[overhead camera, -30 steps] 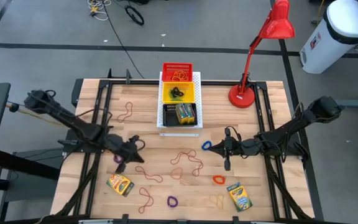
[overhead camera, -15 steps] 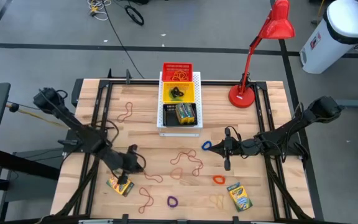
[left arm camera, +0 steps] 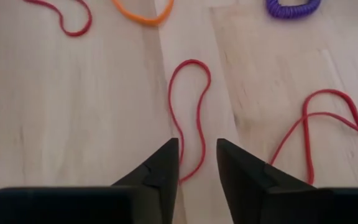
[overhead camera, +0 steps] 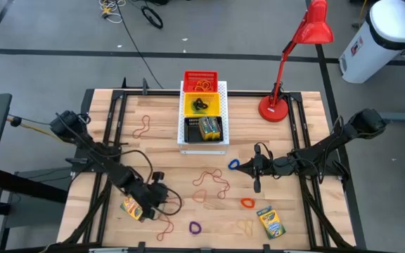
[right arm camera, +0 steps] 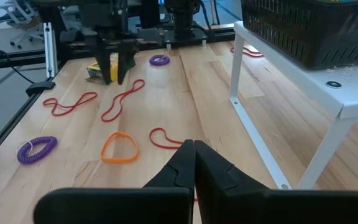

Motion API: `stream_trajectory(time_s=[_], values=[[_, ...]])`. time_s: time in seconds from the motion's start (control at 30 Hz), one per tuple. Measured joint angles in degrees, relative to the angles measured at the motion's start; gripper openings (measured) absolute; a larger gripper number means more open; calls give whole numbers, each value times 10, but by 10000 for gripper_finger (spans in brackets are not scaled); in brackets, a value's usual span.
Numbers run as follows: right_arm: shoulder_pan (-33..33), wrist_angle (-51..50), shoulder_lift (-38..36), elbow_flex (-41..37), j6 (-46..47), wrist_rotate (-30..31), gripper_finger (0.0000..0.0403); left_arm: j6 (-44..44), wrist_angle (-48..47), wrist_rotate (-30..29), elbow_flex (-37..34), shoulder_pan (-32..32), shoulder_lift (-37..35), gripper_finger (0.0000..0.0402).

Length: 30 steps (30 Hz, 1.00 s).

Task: Pick & Place Office Desk Supplies
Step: Put the red rubber band into the red bin on the shelf

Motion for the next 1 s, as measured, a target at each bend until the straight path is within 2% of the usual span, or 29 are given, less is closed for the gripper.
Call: stream_trajectory(time_s=[0.23, 0.43, 0.6, 0.87, 1.0], values=[[0, 0, 0, 0, 0, 0, 5, 7, -10, 22, 21, 0, 49, 159], [0, 0, 0, 0, 0, 0, 5, -25, -33, 2, 25, 0, 78, 157], [0, 0, 0, 0, 0, 0, 5, -48, -37, -1, 25, 4, 81, 123], [0, 0, 0, 0, 0, 0, 5, 3, -65, -1, 25, 4, 77, 12], [0, 0, 0, 0, 0, 0, 5, 35, -92, -5, 21, 4, 51, 5]])
